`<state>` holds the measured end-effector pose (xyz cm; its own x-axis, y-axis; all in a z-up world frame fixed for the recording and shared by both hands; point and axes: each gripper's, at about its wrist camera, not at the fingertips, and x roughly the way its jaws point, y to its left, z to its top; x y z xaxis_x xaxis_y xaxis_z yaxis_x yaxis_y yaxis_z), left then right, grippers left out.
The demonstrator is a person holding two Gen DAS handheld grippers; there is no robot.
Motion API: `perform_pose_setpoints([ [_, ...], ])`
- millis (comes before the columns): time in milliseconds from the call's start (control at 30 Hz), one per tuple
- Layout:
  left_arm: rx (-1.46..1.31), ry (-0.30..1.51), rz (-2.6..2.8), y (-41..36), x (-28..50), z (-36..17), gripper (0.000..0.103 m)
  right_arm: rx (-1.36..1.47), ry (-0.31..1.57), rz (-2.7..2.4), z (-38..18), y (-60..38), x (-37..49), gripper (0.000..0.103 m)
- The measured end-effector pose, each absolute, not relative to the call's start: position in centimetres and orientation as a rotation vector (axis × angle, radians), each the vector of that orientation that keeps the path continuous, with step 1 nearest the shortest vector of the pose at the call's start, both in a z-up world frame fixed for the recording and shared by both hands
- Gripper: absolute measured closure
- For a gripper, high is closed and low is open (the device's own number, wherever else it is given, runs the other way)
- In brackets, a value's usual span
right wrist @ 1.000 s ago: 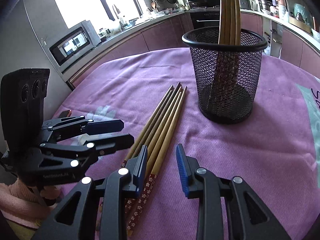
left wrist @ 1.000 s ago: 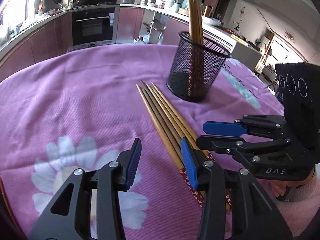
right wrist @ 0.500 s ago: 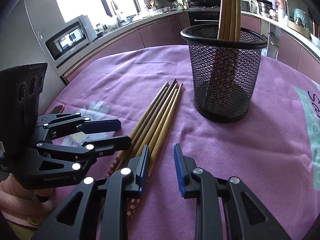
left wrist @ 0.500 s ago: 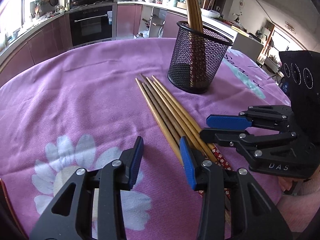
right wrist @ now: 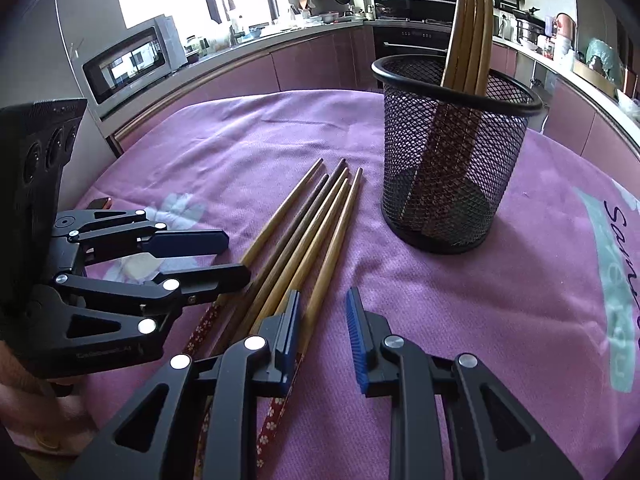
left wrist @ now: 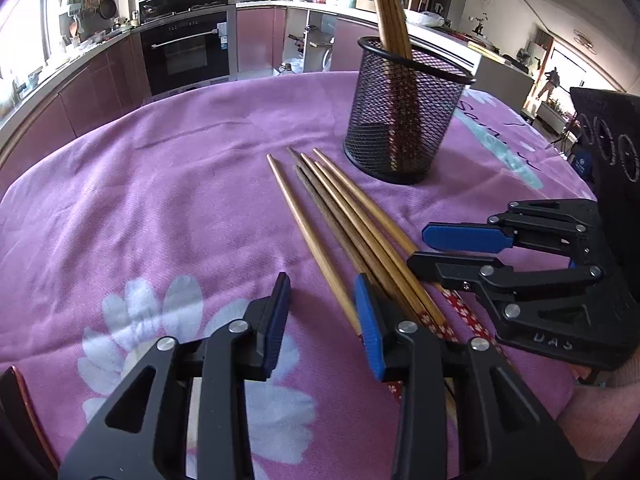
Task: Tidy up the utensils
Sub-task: 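Withdraw both open tools from the cup back to the chopstick row, then close the left tool on a chopstick while the right tool grasps another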
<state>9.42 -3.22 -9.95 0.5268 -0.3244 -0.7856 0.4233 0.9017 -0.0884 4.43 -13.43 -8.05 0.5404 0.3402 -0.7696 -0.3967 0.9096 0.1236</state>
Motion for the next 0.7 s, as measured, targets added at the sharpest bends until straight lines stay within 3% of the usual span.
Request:
perform_pose_setpoints([
  [67, 0.118, 0.912, -0.428, -3.3, 9.8, -10.0, 0.077, -0.063, 0.898, 0.429, -8.1, -13.3, 4.8, 0.081],
  [267, 0.103, 0.911, -0.403, -3.4, 10.0, -10.0, 0.081, -0.066, 0.894, 0.414, -8.1, -13.0, 5.7, 0.084],
  [700, 0.079, 0.91, -0.353, -3.9, 11.0, -10.0, 0.082, -0.043, 0.895, 0.397, -8.2, -13.1, 6.4, 0.088],
])
